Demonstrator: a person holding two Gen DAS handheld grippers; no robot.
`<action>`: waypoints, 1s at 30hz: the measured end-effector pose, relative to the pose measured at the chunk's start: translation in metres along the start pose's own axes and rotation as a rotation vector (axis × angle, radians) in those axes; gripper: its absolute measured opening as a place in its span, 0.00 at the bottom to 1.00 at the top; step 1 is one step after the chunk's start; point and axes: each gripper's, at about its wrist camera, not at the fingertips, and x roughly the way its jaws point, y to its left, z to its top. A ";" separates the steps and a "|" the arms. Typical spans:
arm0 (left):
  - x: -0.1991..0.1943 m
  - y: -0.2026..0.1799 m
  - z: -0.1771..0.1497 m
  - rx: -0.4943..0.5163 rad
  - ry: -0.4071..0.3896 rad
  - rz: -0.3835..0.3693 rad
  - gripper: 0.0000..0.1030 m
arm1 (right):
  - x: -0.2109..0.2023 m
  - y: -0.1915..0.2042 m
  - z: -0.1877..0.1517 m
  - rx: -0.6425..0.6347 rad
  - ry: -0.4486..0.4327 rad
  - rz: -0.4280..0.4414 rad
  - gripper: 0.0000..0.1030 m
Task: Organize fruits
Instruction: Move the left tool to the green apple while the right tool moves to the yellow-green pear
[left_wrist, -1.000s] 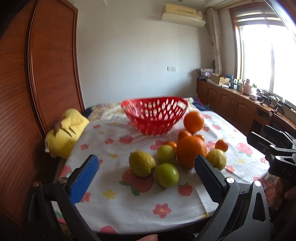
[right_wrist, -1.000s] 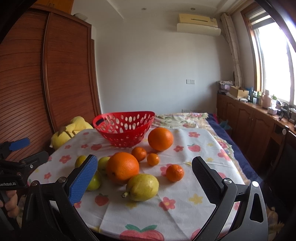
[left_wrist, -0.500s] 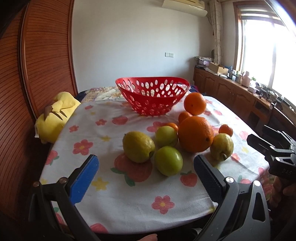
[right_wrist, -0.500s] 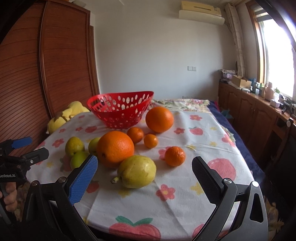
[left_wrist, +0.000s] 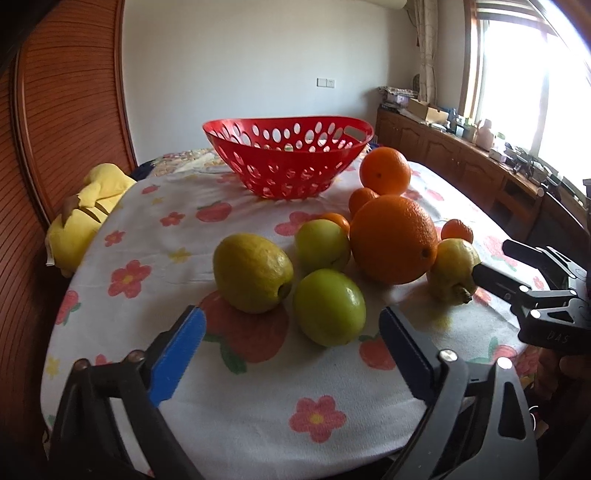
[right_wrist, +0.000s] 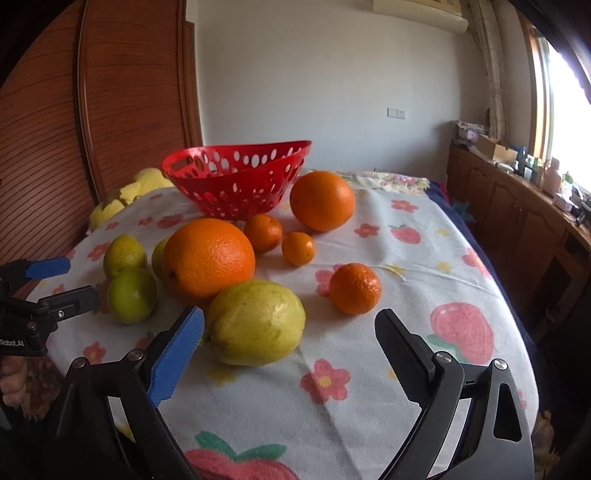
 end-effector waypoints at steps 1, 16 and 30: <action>0.002 0.000 0.000 -0.001 0.006 -0.006 0.90 | 0.003 0.000 0.000 -0.003 0.010 0.011 0.92; 0.018 -0.006 0.006 -0.002 0.039 -0.064 0.60 | 0.035 0.007 -0.001 -0.003 0.115 0.151 0.88; 0.025 -0.010 0.006 0.011 0.055 -0.073 0.60 | 0.046 0.005 -0.001 0.039 0.167 0.227 0.72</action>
